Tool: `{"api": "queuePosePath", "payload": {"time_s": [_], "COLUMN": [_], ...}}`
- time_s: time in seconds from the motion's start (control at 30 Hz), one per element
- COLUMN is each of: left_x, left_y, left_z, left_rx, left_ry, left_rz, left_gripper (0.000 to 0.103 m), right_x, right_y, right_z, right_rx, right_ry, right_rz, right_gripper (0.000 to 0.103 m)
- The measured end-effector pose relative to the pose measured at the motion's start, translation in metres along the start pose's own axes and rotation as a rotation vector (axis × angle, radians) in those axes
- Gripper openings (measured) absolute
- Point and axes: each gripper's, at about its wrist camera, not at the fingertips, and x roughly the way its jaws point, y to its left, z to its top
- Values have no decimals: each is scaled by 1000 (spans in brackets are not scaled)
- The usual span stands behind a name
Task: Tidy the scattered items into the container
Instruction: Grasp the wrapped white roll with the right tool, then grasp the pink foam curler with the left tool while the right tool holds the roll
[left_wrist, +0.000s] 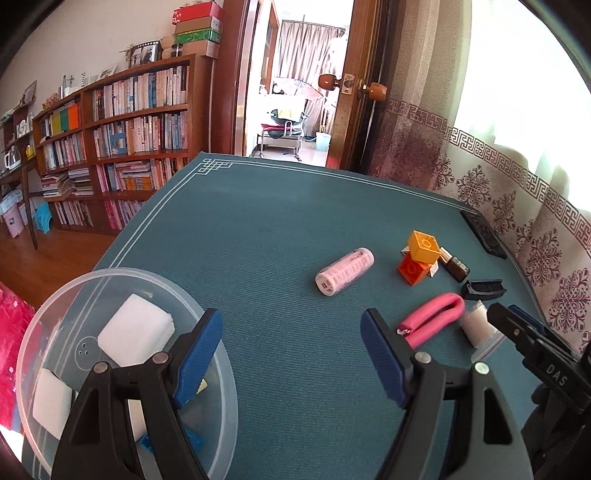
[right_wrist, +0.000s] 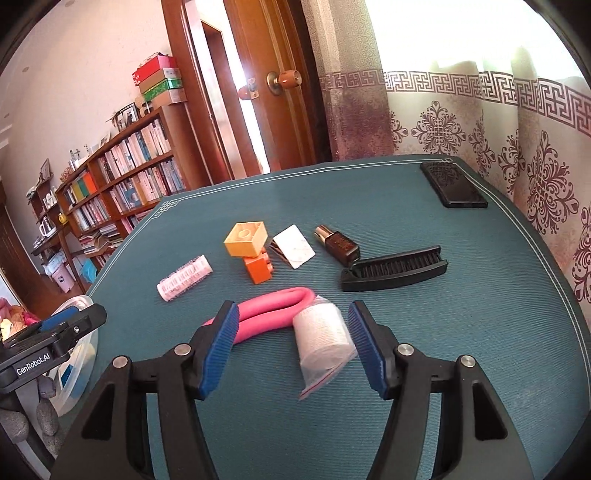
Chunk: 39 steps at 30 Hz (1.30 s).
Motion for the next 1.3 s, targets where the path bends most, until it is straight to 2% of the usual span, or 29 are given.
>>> {"api": "queuePosePath", "payload": {"time_s": [0.3, 0.53, 0.67, 0.8, 0.97, 1.3], "left_x": [17, 30, 38, 46, 60, 80], "left_y": [-20, -38, -49, -64, -84, -116], "left_z": [0, -4, -3, -2, -1, -4], "left_rx": [34, 77, 104, 135, 193, 320], "left_ry": [41, 68, 83, 104, 146, 162], "left_rz": [-37, -63, -81, -123, -205, -207], "left_gripper": [81, 81, 81, 81, 81, 80], "right_x": [29, 43, 43, 41, 38, 34], "right_y": [-21, -29, -27, -30, -50, -67], "right_z": [-4, -7, -8, -8, -5, -1], "right_rx": [17, 59, 55, 74, 168, 232], "right_ry": [72, 120, 114, 106, 102, 91], "right_rz": [-29, 8, 26, 38, 47, 39], "right_gripper": [65, 64, 40, 40, 40, 40]}}
